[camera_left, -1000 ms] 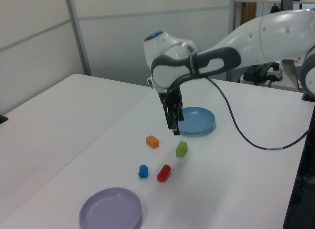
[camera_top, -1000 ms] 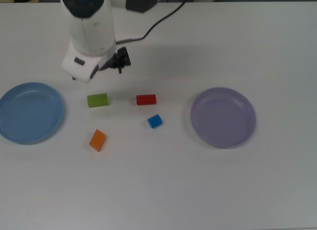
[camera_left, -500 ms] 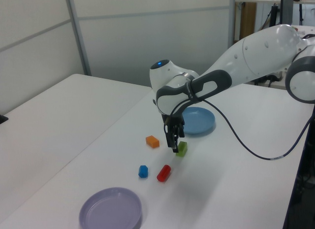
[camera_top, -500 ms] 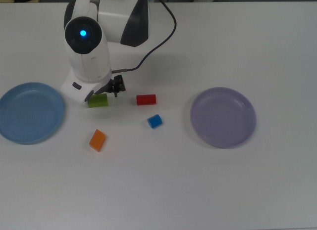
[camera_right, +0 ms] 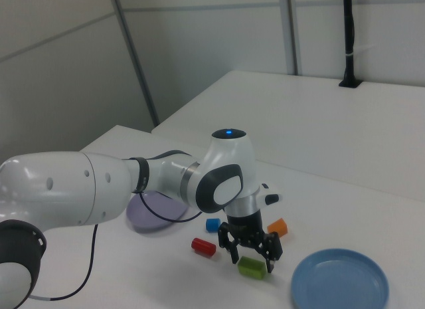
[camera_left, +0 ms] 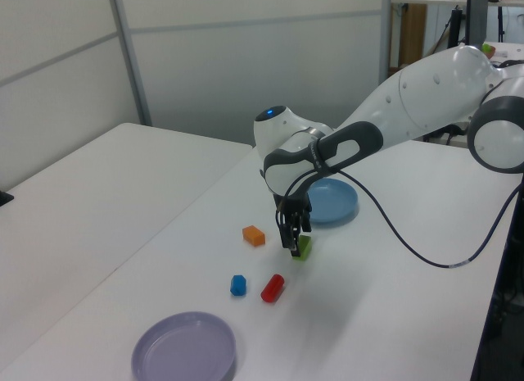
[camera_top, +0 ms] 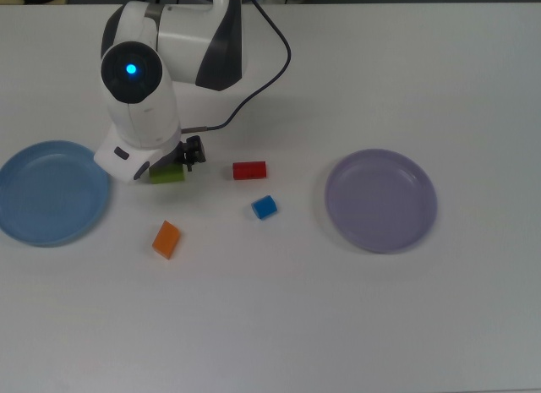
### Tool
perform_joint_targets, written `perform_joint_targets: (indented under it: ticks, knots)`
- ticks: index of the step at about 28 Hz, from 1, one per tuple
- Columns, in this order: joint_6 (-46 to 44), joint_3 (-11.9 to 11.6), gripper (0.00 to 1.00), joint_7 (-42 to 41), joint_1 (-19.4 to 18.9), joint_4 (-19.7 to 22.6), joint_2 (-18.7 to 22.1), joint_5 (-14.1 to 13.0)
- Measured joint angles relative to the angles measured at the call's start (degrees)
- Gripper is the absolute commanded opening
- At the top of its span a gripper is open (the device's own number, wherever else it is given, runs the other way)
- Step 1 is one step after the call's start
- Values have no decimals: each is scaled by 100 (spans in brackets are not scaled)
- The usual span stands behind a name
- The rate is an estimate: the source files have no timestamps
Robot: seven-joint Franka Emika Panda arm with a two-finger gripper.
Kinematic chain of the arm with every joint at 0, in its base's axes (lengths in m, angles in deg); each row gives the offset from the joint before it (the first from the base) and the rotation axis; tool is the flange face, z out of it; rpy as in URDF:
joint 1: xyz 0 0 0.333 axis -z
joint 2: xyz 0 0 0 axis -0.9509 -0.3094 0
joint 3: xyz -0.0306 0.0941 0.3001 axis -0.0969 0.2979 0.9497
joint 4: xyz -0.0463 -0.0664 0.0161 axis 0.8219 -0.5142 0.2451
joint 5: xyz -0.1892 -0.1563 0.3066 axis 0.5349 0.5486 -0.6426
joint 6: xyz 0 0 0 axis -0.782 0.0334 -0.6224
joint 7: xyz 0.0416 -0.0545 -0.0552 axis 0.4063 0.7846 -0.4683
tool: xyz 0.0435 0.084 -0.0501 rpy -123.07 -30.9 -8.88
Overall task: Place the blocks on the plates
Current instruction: 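Close the gripper on the green block, then carry the green block onto the blue plate and release it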
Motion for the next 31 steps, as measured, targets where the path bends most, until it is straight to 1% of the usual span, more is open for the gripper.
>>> perform_joint_targets:
  ticks: [3, 4, 5, 7, 8, 14, 19, 21, 24, 28, 31]
  knots:
    - [8, 0, 40, 1, 0, 7, -36, 19]
    - [9, 0, 32, 1, 0, 7, -44, 25]
    - [9, 0, 21, 2, 0, 8, -50, 29]
    - [9, 0, 14, 2, 0, 8, -54, 31]
    - [10, 0, 13, 3, 0, 7, -52, 32]
    - [10, -9, 13, 3, 43, -64, -7, 36]
    - [-9, -21, 14, 3, 299, -358, 218, 35]
    - [-40, -25, 14, 2, 462, -522, 305, 34]
    - [-53, -26, 17, -3, 682, -638, 365, 33]
    - [-8, -28, 17, -9, 989, -648, 285, 33]
    - [350, -27, 17, -9, 1153, -637, 54, 33]
